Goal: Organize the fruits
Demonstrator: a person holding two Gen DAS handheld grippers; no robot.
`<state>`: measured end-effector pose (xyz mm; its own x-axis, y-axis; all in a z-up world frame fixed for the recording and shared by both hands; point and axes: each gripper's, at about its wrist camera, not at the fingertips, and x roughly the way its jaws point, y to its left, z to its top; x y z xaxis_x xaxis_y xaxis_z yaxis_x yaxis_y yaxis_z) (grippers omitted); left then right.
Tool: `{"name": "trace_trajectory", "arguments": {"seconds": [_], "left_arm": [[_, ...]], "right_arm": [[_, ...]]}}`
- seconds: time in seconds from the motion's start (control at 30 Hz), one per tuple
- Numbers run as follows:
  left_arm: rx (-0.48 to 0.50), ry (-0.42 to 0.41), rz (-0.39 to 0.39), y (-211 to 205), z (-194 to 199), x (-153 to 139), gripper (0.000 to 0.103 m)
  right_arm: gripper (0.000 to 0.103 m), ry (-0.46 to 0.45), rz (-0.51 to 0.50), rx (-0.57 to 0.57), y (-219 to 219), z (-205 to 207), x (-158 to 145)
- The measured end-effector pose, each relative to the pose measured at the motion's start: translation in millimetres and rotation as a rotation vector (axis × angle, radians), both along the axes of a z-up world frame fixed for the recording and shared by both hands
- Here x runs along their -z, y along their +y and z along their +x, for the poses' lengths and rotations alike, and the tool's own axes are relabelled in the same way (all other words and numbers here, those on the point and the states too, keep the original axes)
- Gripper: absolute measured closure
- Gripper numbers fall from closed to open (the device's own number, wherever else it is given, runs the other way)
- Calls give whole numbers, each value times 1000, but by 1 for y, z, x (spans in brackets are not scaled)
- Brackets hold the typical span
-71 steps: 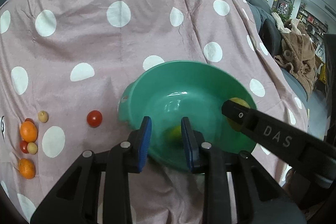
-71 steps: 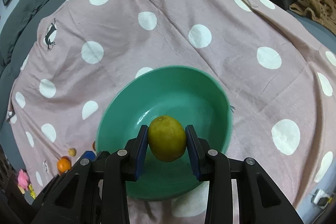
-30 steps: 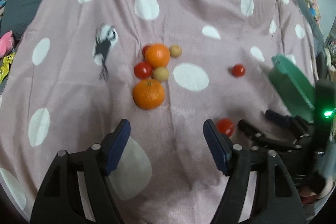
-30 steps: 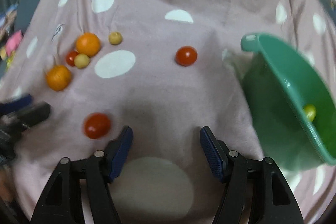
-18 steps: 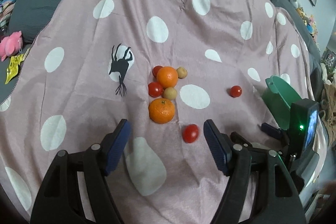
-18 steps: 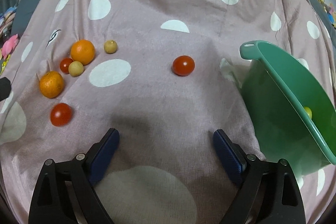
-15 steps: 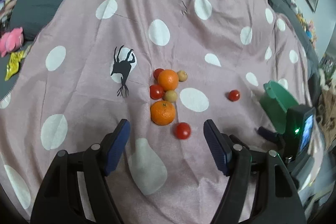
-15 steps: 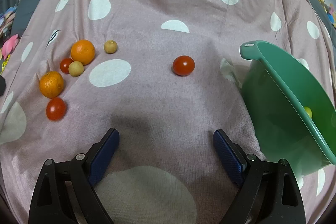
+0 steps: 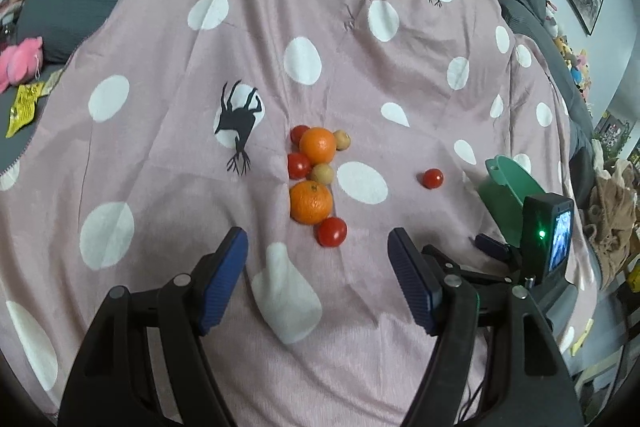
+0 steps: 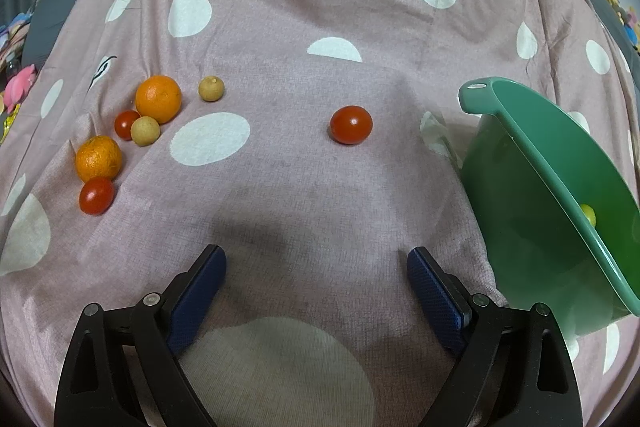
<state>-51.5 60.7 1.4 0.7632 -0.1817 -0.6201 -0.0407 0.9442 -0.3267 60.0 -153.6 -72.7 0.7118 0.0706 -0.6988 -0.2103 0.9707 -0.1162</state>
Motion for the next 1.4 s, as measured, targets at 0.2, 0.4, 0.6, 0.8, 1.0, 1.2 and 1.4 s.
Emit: {"name": "trace_trajectory", "arguments": {"seconds": [0.2,0.4,0.6,0.8,1.0,1.2,1.4], "left_arm": [[-7,-17,-5,0,-4,0,30],[8,20,10,-4,1,7,30],[1,31,-8,1,5,8,30],[-17,105,-44,-4,18,21,30],[-11,138,77,-35,27,31,29],[-23,123,113,-37,36,31,28],[4,93,59,-30,39,22,28]], "right_arm": [[11,2,1,1,1,1,0],[11,2,1,0,0,2,0],[11,1,1,-1,1,1,0],[11,1,1,-2,1,1,0],[11,1,1,-2,0,1,0],[11,1,1,-2,0,1,0],[11,1,1,-2,0,1,0]]}}
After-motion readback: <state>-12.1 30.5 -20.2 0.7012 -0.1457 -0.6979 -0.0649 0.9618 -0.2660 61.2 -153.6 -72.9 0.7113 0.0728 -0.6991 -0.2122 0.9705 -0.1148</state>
